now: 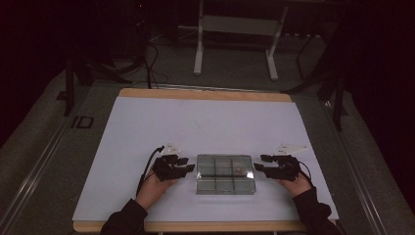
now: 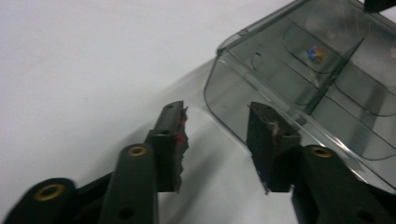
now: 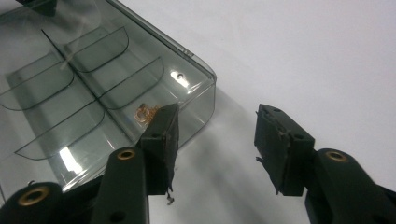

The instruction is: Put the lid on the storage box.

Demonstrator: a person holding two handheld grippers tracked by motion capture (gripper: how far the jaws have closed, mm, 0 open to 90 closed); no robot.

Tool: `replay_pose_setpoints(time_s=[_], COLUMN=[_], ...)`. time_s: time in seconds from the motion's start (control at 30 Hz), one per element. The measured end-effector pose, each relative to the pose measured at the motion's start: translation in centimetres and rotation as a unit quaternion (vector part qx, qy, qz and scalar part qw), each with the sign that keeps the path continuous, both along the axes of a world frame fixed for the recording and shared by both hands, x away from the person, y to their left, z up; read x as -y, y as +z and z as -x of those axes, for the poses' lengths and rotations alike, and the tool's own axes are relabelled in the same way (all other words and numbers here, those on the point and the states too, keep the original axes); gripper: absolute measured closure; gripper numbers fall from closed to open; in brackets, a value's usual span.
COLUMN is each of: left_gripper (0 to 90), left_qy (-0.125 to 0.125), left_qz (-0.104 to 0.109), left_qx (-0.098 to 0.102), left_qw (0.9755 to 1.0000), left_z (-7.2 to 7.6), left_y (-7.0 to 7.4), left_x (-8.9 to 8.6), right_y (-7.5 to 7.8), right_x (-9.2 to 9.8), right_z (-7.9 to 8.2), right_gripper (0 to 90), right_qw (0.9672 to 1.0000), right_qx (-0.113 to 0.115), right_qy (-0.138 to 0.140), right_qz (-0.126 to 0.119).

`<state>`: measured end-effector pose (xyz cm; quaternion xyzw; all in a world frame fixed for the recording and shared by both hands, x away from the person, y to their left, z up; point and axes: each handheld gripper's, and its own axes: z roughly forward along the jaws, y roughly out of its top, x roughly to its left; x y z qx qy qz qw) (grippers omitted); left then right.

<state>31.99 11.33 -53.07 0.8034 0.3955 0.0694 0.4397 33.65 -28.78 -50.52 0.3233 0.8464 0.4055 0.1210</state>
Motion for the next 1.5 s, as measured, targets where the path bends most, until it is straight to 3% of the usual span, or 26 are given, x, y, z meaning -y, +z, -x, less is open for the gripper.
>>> replay_pose_setpoints(time_s=[0.07,0.1,0.2,0.3,0.37,0.63,0.7,0.97,1.5], left_gripper=[44.4,44.4,19.7,13.6,0.9,1.0,1.0,1.0,1.1], left_qy=[0.002,0.006,-0.002,-0.005,-0.008,-0.003,-0.004,-0.012,-0.001], left_qz=[0.002,0.014,0.024,0.045,0.055,0.070,0.068,0.068,0.076], left_qx=[-0.001,-0.001,0.000,0.003,0.003,0.021,0.024,0.040,0.038], left_qw=[1.0000,0.9999,0.9997,0.9989,0.9984,0.9973,0.9974,0.9968,0.9964], left_z=[0.0,0.0,0.1,0.1,0.1,0.4,0.5,0.8,1.3], left_y=[0.0,0.1,0.1,0.3,0.3,0.8,0.9,0.9,0.0], left_x=[-0.1,-0.4,-0.7,-1.0,-1.1,-1.0,-1.0,-1.0,-1.9], right_y=[0.0,0.1,0.2,0.2,0.3,0.5,0.6,0.4,-0.2], right_x=[0.0,0.1,0.2,0.5,0.6,0.8,0.8,0.9,1.8], right_z=[0.0,0.0,-0.1,-0.2,-0.1,0.0,0.1,0.3,0.5], right_gripper=[47.6,46.2,39.9,31.3,24.0,15.0,14.3,13.7,12.7], right_qw=[1.0000,1.0000,0.9999,0.9994,0.9991,0.9983,0.9988,0.9986,0.9982], right_qx=[0.000,0.001,0.002,0.000,-0.001,0.005,0.020,0.030,0.040], right_qy=[0.000,0.000,-0.004,-0.007,0.003,0.004,0.005,0.001,-0.015], right_qz=[-0.002,-0.003,-0.014,-0.035,-0.043,-0.059,-0.046,-0.042,-0.042])
